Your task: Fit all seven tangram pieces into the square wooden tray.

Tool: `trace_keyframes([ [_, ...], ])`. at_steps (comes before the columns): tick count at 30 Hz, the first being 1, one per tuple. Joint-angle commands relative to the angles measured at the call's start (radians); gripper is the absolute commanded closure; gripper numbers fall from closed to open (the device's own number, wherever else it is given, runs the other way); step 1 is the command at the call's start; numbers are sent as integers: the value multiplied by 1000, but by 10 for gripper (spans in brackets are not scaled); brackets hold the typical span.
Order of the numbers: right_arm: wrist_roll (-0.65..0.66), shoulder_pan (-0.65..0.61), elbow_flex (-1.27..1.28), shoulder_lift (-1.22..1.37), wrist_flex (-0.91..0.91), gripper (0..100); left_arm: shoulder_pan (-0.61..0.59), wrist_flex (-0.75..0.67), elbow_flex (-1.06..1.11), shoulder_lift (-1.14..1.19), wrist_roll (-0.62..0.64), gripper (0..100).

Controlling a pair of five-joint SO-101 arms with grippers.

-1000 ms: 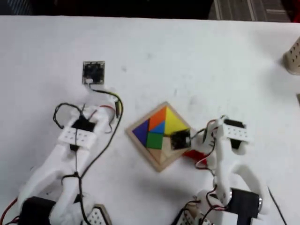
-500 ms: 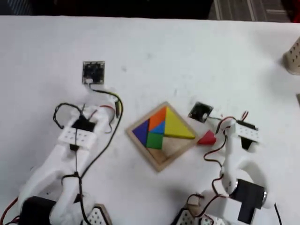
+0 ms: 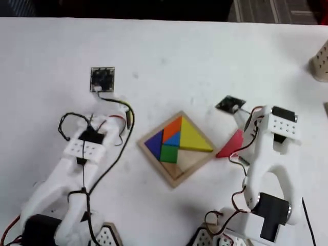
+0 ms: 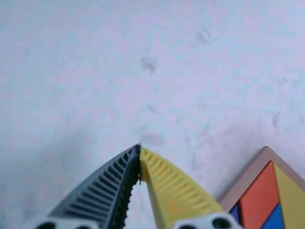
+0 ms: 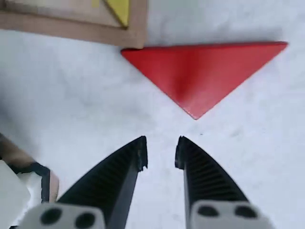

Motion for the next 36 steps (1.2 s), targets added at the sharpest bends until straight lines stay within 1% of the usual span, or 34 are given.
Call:
trace_keyframes([
  [1,-124,-18,-86,-10,-47,900,-7,-32,-61,2,5,977],
  [3,-204,-39,-94,-8,-93,900,-7,-34,-61,2,5,977],
  [6,-245,-61,-95,-2,-151,900,-7,-34,-61,2,5,977],
  [10,-249,-91,-94,-1,-182,904,-7,-34,-61,2,5,977],
  [13,-249,-120,-92,1,-239,904,-7,-34,-63,2,5,977],
  [19,-241,-189,2,124,-498,904,-7,-32,-64,2,5,977],
  [22,-241,-189,3,208,-585,904,-7,-32,-64,2,5,977],
  [26,-241,-137,3,249,-595,904,-7,-32,-64,2,5,977],
  [31,-239,-16,9,251,-590,907,-7,-34,-64,2,5,977],
  [33,-238,33,11,251,-572,949,-7,-34,-64,2,5,977],
  [34,-226,58,11,251,-556,978,-7,-34,-64,2,5,977],
  [36,-137,105,14,251,-504,977,-7,-34,-64,2,5,977],
])
